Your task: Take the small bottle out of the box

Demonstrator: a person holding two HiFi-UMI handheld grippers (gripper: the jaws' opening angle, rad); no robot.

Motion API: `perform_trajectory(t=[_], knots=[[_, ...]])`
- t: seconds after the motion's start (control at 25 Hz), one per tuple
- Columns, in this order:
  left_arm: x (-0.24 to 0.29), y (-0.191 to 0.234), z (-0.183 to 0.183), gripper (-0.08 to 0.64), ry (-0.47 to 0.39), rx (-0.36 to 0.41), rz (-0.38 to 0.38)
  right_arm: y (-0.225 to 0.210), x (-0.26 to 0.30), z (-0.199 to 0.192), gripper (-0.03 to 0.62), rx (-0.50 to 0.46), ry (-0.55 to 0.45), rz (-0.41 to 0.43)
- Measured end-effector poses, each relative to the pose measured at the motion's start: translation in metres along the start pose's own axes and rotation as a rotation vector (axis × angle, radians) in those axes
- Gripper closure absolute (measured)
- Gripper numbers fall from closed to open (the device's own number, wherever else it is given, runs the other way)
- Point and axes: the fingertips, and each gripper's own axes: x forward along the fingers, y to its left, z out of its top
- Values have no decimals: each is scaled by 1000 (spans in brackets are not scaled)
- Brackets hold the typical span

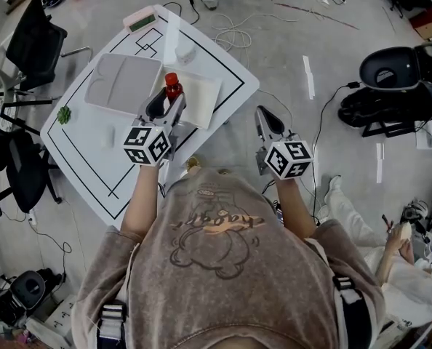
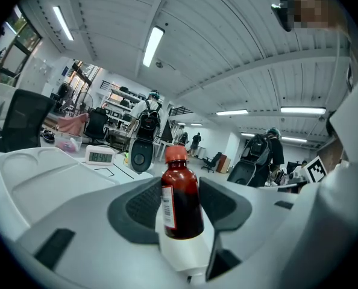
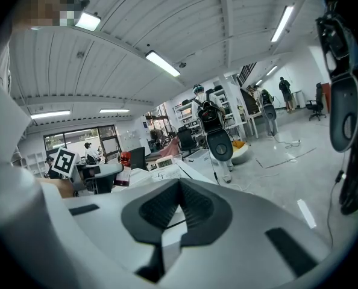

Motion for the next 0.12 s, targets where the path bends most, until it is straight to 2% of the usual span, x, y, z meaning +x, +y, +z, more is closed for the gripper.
perform_trajectory(t=[0.12], knots=[[1,2,-1,354,1,-9,12,-1,2,1,595,0,0,4]])
